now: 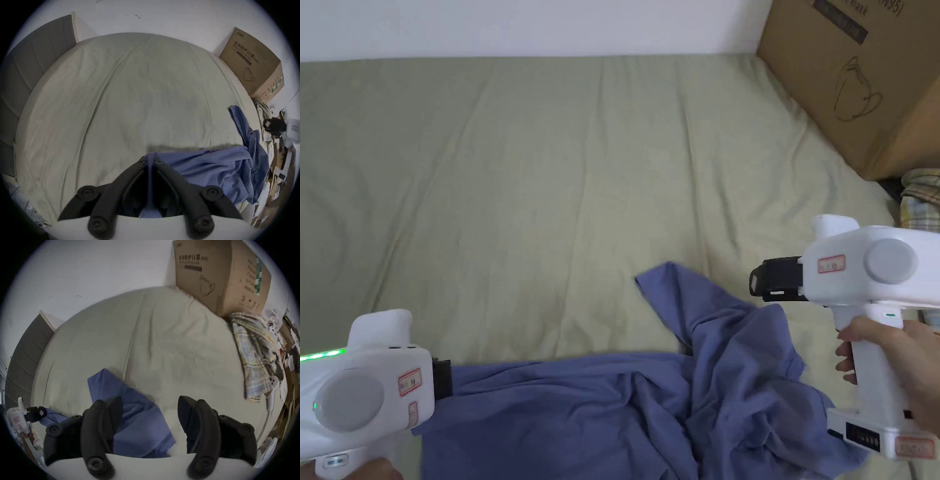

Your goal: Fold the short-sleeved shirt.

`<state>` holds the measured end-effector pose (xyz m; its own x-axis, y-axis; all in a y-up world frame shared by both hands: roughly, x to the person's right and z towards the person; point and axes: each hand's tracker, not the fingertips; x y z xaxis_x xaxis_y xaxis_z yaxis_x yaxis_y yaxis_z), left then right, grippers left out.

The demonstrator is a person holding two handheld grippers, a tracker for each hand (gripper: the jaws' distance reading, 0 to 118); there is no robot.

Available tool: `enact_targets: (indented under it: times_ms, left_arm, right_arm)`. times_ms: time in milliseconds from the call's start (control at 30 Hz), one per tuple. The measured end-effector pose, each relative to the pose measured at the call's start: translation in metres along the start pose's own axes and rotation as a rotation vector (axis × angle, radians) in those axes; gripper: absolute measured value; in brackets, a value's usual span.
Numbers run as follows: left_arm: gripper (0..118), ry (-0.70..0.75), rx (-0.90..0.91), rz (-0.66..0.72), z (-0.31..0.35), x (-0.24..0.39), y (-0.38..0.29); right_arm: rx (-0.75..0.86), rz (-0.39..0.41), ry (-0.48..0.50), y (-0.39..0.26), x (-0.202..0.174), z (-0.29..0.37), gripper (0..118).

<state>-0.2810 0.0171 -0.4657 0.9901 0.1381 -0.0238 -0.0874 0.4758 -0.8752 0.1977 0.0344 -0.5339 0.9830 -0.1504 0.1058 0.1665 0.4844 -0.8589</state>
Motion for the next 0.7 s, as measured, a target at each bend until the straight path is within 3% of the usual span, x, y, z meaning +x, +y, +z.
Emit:
enact_targets:
  times_ms: [200, 233, 300, 333, 367, 533, 700]
  left_arm:
    - [2, 0.006, -0.023, -0.004, -0.007, 0.0, 0.003]
    - [2, 0.005, -0.027, -0.004, -0.008, -0.001, 0.002]
    - [2, 0.004, -0.03, -0.006, -0.008, -0.001, 0.001]
    - [2, 0.005, -0.032, -0.011, -0.008, 0.0, 0.001]
    - [2, 0.007, -0.032, -0.013, -0.009, 0.0, 0.001]
    - [2, 0.017, -0.036, -0.007, -0.004, 0.001, 0.005]
    - [2, 0.033, 0.035, -0.016, 0.027, 0.001, 0.019]
  right_arm:
    - [-0.216, -0.06, 0.034, -0.007, 0.009, -0.069, 75]
    - [-0.182, -0.013, 0.002, -0.011, 0.005, -0.07, 72]
    - [-0.166, 0.08, -0.052, -0.012, -0.004, -0.063, 55]
    - [-0.154, 0.111, -0.063, -0.012, -0.006, -0.059, 33]
    - [-0.153, 0.136, -0.086, -0.012, -0.007, -0.056, 3]
    - [-0.151, 0.129, -0.063, -0.013, -0.01, -0.034, 3]
    - [-0.015, 0.045, -0.03, 0.006, -0.001, 0.017, 3]
